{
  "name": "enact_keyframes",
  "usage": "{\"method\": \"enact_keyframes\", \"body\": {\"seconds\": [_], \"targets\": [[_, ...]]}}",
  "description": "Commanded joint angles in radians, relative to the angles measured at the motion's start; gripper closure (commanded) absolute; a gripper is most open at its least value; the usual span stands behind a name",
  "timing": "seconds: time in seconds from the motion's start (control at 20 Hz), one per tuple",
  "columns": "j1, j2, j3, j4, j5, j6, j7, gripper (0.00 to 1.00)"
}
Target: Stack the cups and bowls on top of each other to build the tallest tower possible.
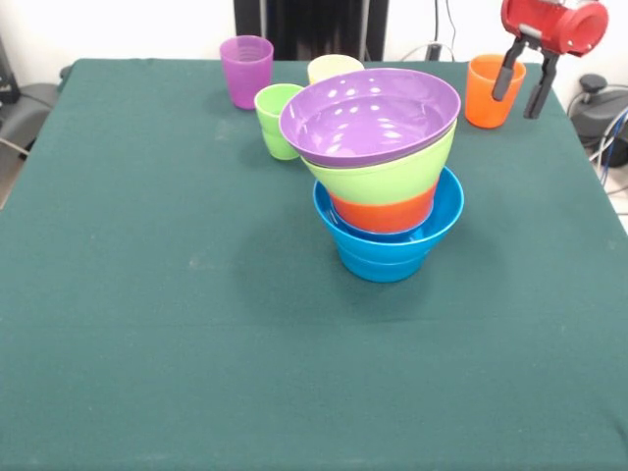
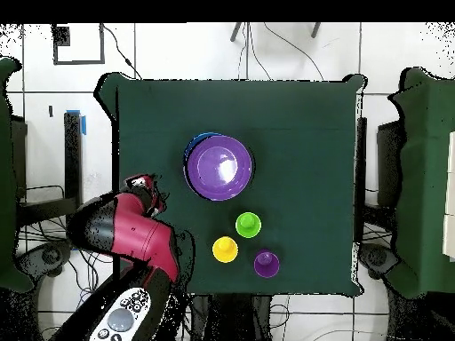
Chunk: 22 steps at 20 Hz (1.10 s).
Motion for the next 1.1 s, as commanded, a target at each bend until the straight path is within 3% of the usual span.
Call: {"method": "enact_keyframes", "body": {"seconds": [0.05, 0.6, 1.1], "targets": [[0.023, 0.054, 0.145, 0.069, 0.062, 0.01, 0.24, 0.0], [0.069, 0.057, 0.137, 0.09, 0.113, 0.057, 0.263, 0.0], [0.074, 0.038, 0.175, 0.148, 0.15, 0.023, 0.253, 0.0]]}}
